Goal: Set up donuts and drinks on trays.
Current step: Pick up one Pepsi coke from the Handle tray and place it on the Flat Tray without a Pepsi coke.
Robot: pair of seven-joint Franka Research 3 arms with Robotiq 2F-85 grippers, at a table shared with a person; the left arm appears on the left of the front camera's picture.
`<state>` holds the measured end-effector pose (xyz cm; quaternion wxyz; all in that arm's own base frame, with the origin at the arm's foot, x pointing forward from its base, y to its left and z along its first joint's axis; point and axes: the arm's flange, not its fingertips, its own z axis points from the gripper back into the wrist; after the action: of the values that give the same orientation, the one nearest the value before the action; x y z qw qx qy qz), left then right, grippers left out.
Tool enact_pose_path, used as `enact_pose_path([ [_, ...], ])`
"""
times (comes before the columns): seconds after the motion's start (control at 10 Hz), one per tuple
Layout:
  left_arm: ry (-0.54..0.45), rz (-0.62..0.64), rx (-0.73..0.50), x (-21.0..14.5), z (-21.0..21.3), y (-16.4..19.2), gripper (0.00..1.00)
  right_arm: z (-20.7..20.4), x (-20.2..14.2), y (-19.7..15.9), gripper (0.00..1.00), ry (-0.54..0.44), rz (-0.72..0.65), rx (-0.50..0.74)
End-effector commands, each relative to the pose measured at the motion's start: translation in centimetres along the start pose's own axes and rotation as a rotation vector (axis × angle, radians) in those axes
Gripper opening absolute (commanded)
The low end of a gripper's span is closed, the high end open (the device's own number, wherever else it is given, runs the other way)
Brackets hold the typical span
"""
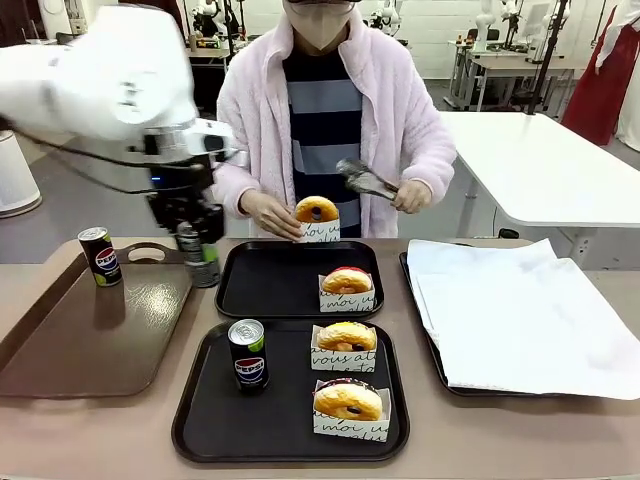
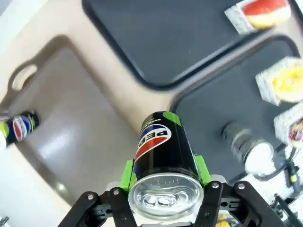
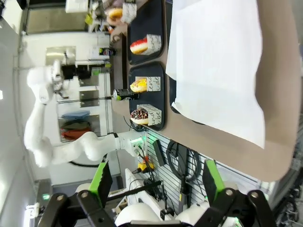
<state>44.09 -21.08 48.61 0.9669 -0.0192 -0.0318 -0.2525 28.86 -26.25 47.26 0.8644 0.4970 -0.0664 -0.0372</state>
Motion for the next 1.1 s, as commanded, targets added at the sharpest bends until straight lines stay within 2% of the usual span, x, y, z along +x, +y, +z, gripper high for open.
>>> enact_pose_path([
  [0.0, -0.069, -0.040, 0.008, -4.8, 1.6, 0.6, 0.58, 0.0, 0.1, 0.0, 1.00, -0.008, 0.016, 0.016],
  [0.4, -0.037, -0.019, -0.005, -3.9, 0.6, 1.3, 0.58, 0.0, 0.1, 0.0, 1.00, -0.008, 0.016, 0.016],
  [0.5, -0.044, -0.004, -0.006, -4.6, 0.4, 1.0, 0.58, 0.0, 0.1, 0.0, 1.00, -0.008, 0.016, 0.016],
  [0.8, -0.048, -0.001, 0.011, -3.3, 0.3, 0.3, 0.58, 0.0, 0.1, 0.0, 1.00, -0.008, 0.016, 0.016],
  [1.0, -0.039, 0.037, 0.039, 1.2, -0.4, -0.4, 0.58, 0.0, 0.1, 0.0, 1.00, -0.008, 0.016, 0.016],
])
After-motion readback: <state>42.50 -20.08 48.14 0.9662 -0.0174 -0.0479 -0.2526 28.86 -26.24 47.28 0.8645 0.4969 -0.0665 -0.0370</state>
